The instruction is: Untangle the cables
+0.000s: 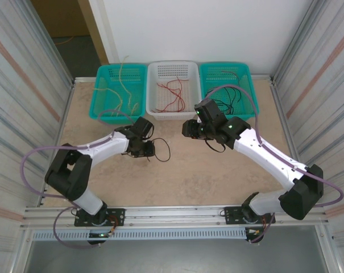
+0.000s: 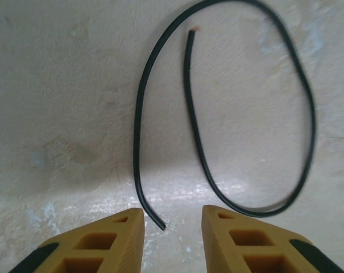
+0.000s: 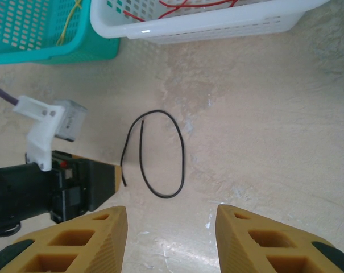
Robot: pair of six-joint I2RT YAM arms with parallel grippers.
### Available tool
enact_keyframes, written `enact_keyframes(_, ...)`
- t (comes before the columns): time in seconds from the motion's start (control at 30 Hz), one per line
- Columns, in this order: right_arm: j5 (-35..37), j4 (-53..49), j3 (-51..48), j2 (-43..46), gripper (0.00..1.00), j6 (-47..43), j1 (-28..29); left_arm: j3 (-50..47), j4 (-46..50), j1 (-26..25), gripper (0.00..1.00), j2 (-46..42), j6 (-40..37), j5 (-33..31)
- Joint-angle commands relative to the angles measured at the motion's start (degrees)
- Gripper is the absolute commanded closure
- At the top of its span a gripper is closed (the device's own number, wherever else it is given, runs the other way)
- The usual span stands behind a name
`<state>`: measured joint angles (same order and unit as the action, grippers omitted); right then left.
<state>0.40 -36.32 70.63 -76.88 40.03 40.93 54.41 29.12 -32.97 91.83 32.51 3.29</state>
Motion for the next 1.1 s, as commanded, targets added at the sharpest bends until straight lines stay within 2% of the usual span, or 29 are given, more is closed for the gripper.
enact_keyframes(0.0, 0.74, -1.24, 0.80, 1.19, 0.56, -0.46, 0.44, 0.38, 0.59, 0.28, 0.63, 2.03, 1.13, -1.71)
enact_keyframes(0.1, 0.81, -1.21, 0.82, 1.36, 0.56, -0.49, 0.39, 0.95, 0.78, 0.35, 0.61, 3.68, 1.33, -3.16)
enact_keyframes(0.27, 0.83, -1.35, 0.26, 1.85, 0.55, -0.23, 0.36, 2.40, 2.57, 0.36, 0.67, 6.86, 1.85, -5.52)
enact_keyframes(0.4, 0.99, -1.36, -0.10, 2.73, 0.55, 0.03, 0.39, 2.63, 2.51, 1.06, 0.76, 9.03, 1.94, -4.35)
enact_keyframes(0.53, 1.91, -2.07, 0.59, 3.55, 0.55, -0.35, 0.33, 2.55, 1.59, 1.16, 0.99, 8.37, 1.61, -3.42)
enact_keyframes(0.63, 3.16, -2.74, 2.23, 3.97, 0.54, -1.34, -0.93, 1.56, 0.10, 1.22, 1.00, 5.88, 1.50, -2.52)
enact_keyframes(0.83, 1.06, -3.18, 9.54, -0.34, 0.52, -5.17, -12.54, 0.65, -1.91, -1.38, 1.00, -5.11, -0.65, -1.86)
enact_keyframes(1.07, -2.19, -1.93, 23.19, -16.52, 0.52, -7.89, -25.84, 1.93, -1.50, -3.72, 1.00, -19.32, -1.81, -2.67)
